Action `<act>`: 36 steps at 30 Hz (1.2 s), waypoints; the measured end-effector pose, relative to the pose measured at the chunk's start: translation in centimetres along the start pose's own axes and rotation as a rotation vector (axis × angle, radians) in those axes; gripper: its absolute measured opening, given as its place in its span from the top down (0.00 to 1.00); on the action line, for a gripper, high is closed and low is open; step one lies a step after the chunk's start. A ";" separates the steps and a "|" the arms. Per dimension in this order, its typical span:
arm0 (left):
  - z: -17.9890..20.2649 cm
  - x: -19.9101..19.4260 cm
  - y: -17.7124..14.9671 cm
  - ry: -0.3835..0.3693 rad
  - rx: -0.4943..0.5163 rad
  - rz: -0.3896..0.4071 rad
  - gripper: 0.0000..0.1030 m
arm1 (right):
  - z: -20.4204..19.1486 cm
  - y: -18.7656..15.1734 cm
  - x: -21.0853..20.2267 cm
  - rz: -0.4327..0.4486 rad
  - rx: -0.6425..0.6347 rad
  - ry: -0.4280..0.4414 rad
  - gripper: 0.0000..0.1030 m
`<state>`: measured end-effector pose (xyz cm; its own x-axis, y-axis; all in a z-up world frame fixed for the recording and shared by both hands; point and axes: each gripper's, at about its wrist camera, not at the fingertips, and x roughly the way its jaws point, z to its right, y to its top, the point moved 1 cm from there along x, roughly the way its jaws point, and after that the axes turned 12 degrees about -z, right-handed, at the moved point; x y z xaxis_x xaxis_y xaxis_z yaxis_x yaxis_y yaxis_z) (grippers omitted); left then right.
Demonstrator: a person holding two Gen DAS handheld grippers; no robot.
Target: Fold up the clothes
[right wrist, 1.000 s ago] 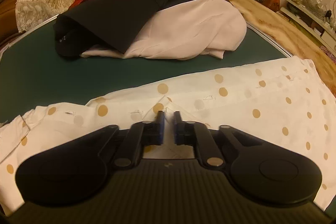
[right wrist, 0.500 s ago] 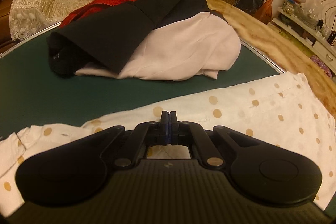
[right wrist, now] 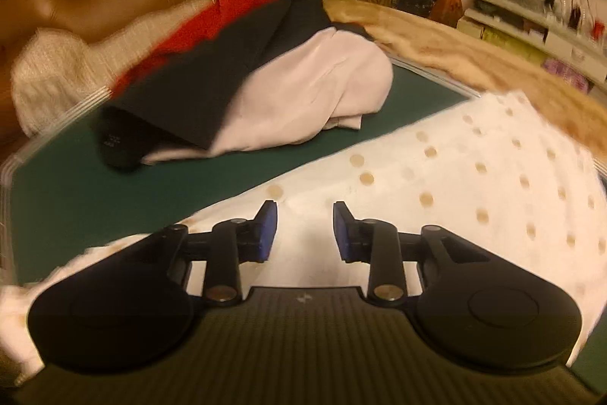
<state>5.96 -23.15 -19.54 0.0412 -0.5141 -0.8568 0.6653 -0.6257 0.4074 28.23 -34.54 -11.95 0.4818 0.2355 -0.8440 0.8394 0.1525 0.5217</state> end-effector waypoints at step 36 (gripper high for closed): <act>0.9 0.5 1.2 -0.004 0.045 -0.020 0.25 | 5.5 -8.0 -3.5 0.027 0.252 0.018 0.61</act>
